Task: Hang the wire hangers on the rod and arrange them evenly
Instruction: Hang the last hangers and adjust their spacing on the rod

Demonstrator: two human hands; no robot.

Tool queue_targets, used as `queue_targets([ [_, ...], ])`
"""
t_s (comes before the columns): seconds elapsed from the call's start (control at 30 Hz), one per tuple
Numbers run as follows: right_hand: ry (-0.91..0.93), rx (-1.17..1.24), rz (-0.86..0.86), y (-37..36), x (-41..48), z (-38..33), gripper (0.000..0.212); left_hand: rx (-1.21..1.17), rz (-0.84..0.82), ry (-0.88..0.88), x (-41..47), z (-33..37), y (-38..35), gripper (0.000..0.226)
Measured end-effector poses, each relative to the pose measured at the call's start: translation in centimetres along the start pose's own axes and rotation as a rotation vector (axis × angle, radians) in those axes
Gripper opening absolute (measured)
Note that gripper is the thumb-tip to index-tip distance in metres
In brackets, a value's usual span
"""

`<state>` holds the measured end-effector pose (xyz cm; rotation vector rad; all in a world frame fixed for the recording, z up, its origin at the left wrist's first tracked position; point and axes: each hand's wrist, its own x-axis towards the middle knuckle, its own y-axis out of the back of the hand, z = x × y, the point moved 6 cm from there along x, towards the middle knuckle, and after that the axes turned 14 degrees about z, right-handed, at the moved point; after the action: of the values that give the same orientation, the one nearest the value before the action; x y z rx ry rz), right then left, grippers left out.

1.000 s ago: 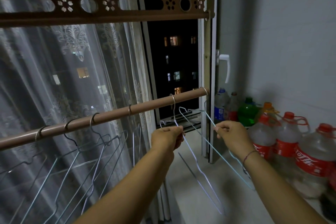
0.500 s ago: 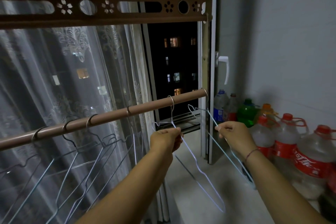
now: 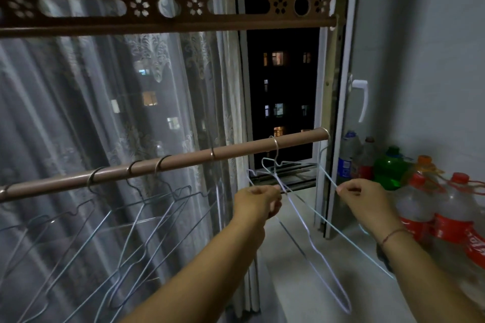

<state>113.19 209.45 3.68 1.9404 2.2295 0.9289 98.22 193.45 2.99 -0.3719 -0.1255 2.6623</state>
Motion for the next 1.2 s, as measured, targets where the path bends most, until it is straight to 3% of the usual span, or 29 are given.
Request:
queue_targets([
  [0.1, 0.136, -0.107, 0.097, 1.1, -1.6, -2.3, 0.018, 0.032, 0.0, -0.14, -2.3, 1.2, 2.9, 0.014],
  [0.23, 0.32, -0.014, 0.146, 2.3, -5.8, -8.1, 0.02, 0.046, 0.125, -0.428, -5.1, 3.8, 9.3, 0.011],
  [0.4, 0.349, 0.217, -0.138, -1.8, -13.1, -14.3, 0.01, 0.121, 0.414, -0.662, -4.6, 5.8, 19.9, 0.016],
  [0.6, 0.145, 0.349, -0.413, -12.9, -18.1, -16.1, 0.007, 0.318, 0.635, -0.683, -1.9, 6.1, 27.8, 0.018],
  [0.77, 0.0, 0.312, -0.356, -17.3, -18.5, -15.7, 0.009, 0.414, 0.432, -0.468, 0.6, 5.9, 28.8, 0.034],
  [0.87, -0.053, 0.281, -0.355, -18.2, -18.6, -15.8, 0.014, 0.453, 0.297, -0.373, 1.1, 5.4, 28.3, 0.005],
  [0.9, -0.065, 0.285, -0.36, -18.4, -18.6, -15.9, 0.016, 0.464, 0.278, -0.371, 1.4, 5.3, 28.2, 0.01],
  [1.2, -0.114, 0.408, -0.326, -18.2, -18.5, -16.3, 0.011, 0.353, 0.401, -0.434, 2.5, 5.3, 29.6, 0.023],
])
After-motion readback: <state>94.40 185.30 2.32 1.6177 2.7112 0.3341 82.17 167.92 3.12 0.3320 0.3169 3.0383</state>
